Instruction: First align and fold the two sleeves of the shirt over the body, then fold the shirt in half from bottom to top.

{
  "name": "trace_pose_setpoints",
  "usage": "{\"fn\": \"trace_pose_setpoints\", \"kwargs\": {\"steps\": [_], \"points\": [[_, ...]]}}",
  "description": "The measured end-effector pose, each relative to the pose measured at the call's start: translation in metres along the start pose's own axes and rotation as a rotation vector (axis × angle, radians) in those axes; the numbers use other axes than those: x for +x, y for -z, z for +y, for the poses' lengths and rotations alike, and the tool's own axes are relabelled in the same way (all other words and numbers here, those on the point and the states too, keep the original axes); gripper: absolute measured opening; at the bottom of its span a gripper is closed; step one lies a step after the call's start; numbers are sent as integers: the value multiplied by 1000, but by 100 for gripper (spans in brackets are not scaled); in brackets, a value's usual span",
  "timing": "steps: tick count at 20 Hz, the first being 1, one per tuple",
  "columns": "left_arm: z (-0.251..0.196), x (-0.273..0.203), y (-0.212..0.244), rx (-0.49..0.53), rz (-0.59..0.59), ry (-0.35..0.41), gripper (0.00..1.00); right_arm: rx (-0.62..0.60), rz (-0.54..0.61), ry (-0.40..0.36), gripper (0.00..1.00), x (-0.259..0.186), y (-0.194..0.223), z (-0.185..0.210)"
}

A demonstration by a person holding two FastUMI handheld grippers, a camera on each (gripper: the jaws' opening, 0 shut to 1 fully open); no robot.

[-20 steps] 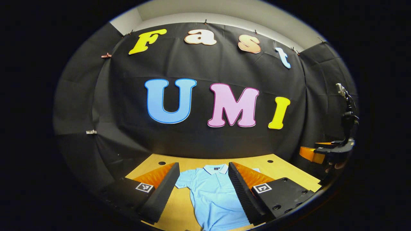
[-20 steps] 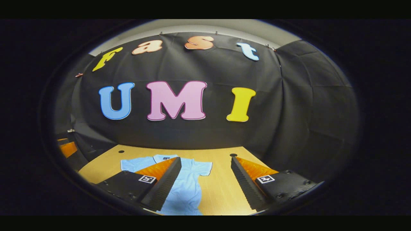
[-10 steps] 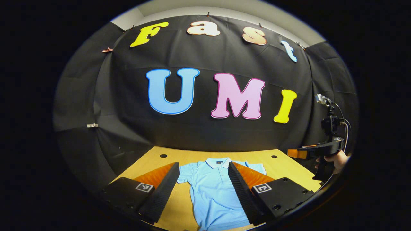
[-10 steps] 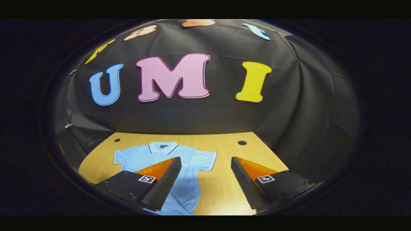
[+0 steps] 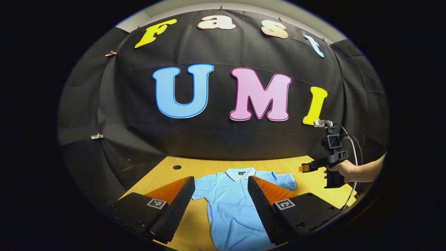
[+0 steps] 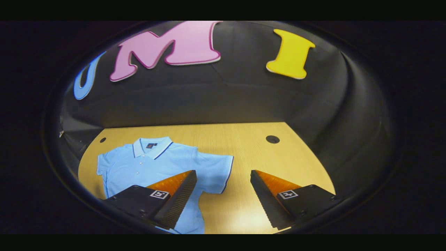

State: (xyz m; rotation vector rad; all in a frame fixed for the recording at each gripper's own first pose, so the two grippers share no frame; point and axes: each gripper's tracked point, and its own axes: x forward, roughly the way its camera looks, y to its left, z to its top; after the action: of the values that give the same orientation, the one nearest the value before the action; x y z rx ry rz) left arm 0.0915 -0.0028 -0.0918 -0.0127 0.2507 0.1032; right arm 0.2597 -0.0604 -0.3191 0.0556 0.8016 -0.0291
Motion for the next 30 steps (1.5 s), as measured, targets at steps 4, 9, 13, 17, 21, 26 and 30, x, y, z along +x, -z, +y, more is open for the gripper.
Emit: {"fn": "trace_pose_setpoints", "kwargs": {"steps": [4, 9, 13, 17, 21, 26, 30], "points": [[3, 19, 14, -11, 53, -23, 97, 18, 95, 13, 97, 61, 16, -7], [8, 33, 35, -89, 131, -49, 97, 22, 157, 51, 97, 101, 23, -8], [12, 41, 40, -85, 141, -65, 97, 32, 202, 48, 91, 113, 37, -6], [19, 43, 38, -87, 134, -70, 97, 48, 201, 29, 77, 115, 38, -6], [19, 42, 47, -84, 140, -79, 97, 31, 192, 5, 52, 117, 37, -3], [17, 39, 55, -83, 156, -85, 97, 31, 172, 9, 14, 119, 33, 3], [19, 35, 59, -83, 159, -96, 97, 25, 166, -6, 12, 115, 29, 5]]}}
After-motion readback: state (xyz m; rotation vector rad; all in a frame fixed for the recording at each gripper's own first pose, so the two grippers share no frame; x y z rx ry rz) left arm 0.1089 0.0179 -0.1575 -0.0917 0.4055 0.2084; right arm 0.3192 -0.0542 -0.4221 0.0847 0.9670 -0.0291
